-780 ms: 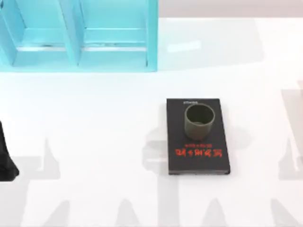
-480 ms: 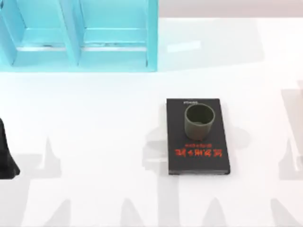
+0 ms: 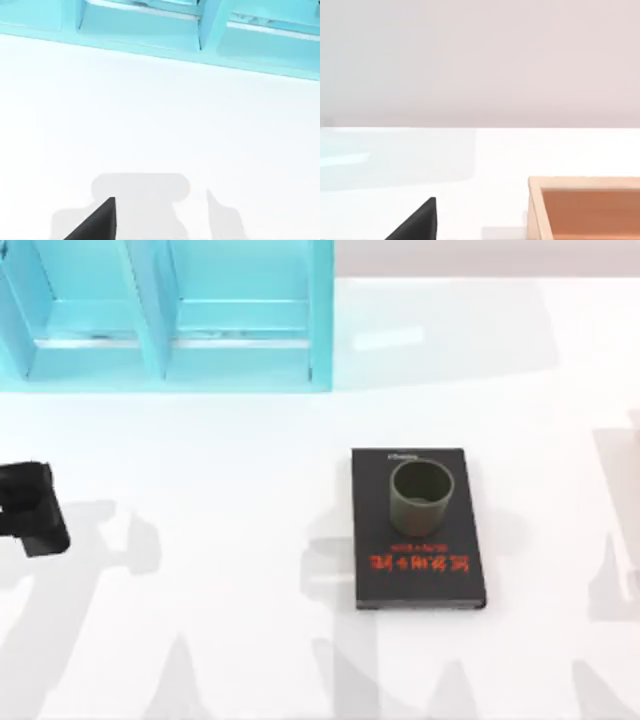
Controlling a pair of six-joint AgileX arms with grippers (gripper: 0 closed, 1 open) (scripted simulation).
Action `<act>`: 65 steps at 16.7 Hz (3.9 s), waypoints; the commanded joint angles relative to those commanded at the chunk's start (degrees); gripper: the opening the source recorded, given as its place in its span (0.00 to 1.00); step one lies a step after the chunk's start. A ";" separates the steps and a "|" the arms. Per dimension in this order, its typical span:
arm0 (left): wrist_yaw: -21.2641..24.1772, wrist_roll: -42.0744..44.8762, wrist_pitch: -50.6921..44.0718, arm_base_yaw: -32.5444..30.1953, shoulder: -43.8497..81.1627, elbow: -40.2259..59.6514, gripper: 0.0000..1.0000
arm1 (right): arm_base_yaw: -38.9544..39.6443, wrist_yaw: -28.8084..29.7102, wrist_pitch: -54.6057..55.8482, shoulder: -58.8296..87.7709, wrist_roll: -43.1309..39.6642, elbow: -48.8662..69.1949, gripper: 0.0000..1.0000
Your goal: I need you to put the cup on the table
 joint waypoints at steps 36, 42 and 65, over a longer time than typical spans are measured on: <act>-9.22 -37.01 -52.13 -43.99 106.69 109.39 1.00 | 0.00 0.00 0.00 0.00 0.00 0.00 1.00; -8.95 -35.58 -40.20 -42.58 107.72 98.79 1.00 | 0.00 0.00 0.00 0.00 0.00 0.00 1.00; -8.95 -35.57 -40.13 -42.57 107.73 98.73 0.00 | 0.00 0.00 0.00 0.00 0.00 0.00 1.00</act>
